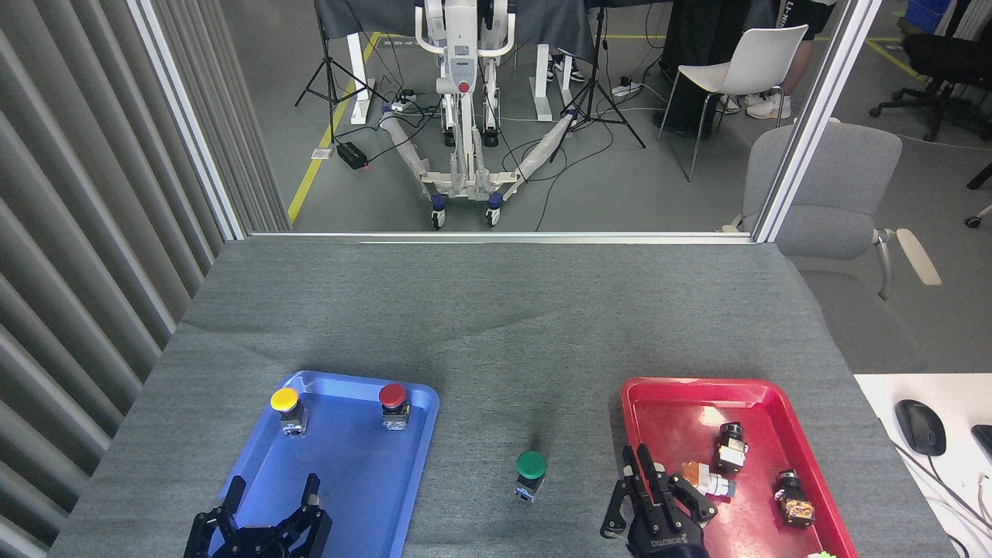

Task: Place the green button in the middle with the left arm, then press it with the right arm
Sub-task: 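Move the right hand over the green button and press down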

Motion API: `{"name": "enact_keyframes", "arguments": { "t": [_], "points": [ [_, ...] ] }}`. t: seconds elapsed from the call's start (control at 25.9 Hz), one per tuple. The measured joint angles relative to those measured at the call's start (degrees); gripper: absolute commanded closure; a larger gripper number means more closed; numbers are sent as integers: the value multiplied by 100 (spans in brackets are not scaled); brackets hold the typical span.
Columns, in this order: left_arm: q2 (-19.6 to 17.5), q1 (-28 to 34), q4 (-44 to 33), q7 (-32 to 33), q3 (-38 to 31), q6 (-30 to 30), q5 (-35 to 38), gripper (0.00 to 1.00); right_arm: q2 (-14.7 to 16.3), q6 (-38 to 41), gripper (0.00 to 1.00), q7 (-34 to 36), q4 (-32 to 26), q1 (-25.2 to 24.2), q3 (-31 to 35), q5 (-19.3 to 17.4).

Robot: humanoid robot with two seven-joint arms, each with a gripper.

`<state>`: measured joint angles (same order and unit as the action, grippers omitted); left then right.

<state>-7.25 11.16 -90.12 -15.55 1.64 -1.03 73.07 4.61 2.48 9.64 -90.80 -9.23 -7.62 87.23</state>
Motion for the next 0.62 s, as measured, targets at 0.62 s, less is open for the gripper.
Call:
{"name": "enact_keyframes", "arguments": {
  "t": [0.62],
  "points": [
    [-122,-168,416,22,-50,-604,-275,1,-439,-847,100,-125,1655,924,-1327,214]
  ]
}}
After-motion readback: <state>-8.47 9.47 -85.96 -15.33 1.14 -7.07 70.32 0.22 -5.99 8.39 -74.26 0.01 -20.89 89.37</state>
